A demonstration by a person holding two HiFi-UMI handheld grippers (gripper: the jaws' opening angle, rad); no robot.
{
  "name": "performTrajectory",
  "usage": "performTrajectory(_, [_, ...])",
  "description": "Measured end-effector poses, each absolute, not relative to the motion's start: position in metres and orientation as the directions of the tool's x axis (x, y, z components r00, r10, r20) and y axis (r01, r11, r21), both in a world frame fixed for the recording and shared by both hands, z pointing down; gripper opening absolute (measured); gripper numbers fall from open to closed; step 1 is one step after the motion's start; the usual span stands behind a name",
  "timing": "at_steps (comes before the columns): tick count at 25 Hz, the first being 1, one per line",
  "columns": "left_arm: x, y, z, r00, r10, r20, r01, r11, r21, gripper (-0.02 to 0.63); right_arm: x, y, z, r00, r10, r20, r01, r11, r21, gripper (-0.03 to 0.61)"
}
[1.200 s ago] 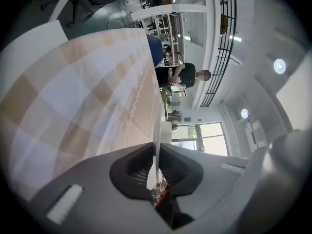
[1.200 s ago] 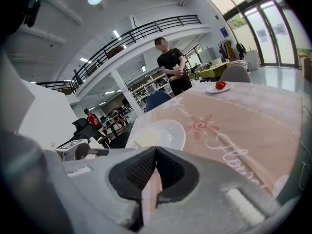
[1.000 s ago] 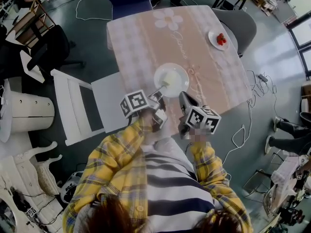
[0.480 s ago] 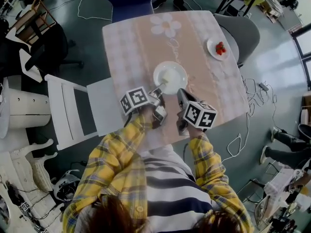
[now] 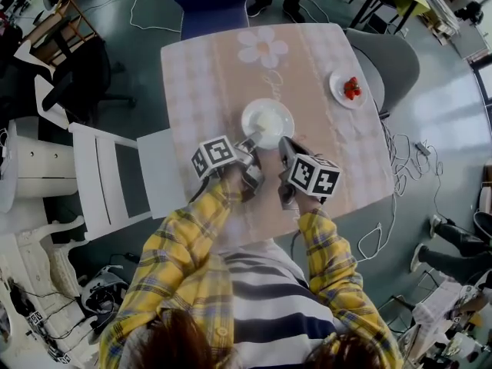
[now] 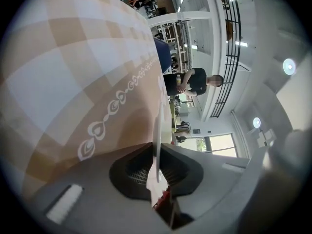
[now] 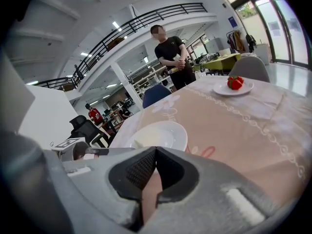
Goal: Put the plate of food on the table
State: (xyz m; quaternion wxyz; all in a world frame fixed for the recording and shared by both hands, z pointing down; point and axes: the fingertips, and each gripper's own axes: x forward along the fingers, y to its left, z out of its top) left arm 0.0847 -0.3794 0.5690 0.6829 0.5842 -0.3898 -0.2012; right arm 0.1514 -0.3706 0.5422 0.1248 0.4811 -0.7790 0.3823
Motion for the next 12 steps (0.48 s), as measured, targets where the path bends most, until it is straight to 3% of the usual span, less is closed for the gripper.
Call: performTrajectory(12, [0.069,-0.374,0.576,0.581,-0.744,0.330,-0.178,0.279,0.944,0.018,0.135,-0.378,0.546,-0.544,-0.624,0.561,-0.826,0.283,-0.488,-0.003])
